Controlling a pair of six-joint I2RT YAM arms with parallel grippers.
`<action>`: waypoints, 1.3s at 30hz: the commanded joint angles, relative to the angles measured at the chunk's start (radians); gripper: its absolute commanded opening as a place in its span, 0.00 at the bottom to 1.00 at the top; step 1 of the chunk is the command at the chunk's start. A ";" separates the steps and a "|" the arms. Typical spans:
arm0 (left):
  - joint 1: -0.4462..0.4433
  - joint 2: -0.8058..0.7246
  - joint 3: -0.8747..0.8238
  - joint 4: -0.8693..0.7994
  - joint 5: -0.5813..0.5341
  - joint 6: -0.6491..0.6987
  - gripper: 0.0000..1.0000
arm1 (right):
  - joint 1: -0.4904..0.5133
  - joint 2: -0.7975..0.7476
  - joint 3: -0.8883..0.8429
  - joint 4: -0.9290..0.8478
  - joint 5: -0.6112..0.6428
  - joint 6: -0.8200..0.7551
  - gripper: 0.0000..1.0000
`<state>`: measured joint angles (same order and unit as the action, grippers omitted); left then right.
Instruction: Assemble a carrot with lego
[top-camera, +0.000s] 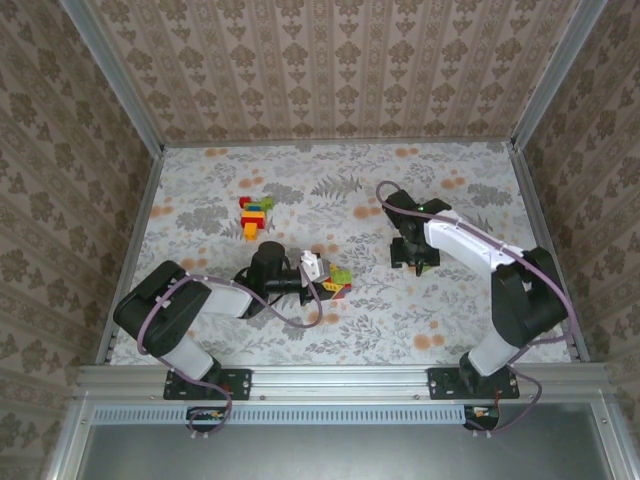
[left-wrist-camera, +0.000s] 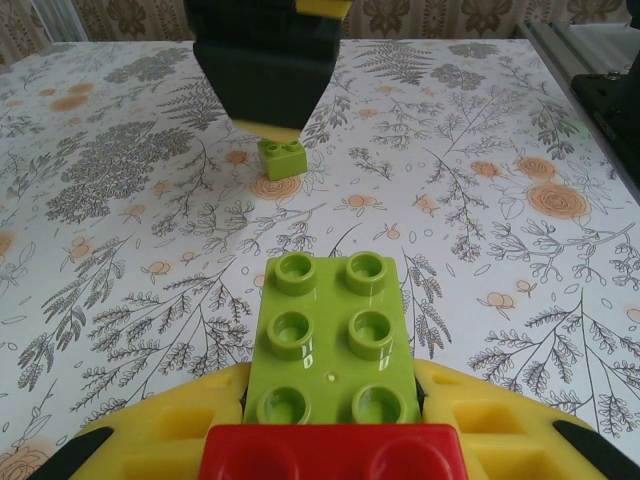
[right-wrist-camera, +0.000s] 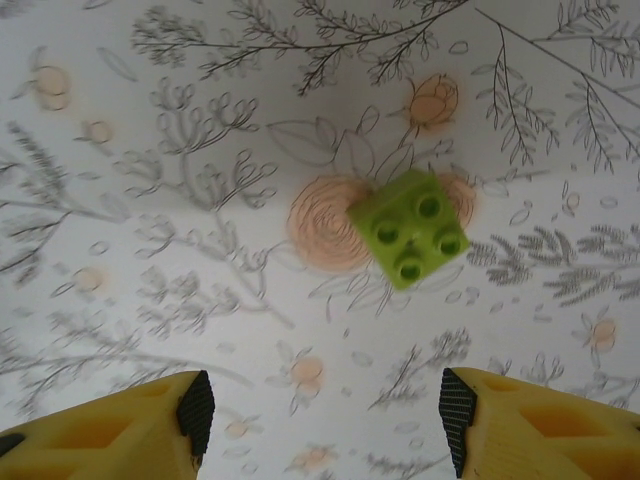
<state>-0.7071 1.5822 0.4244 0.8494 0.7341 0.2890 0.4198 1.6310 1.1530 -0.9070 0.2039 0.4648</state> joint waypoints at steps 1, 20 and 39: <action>-0.002 0.031 -0.003 -0.107 -0.029 0.025 0.21 | -0.044 0.020 -0.011 0.042 0.023 -0.129 0.65; -0.001 0.038 0.007 -0.119 -0.030 0.027 0.21 | -0.209 0.097 -0.100 0.191 -0.175 -0.307 0.68; -0.002 0.053 0.017 -0.131 -0.039 0.030 0.21 | -0.222 0.119 -0.072 0.197 -0.231 -0.313 0.54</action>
<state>-0.7071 1.5944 0.4431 0.8364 0.7338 0.2890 0.2008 1.7630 1.0679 -0.7029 0.0105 0.1520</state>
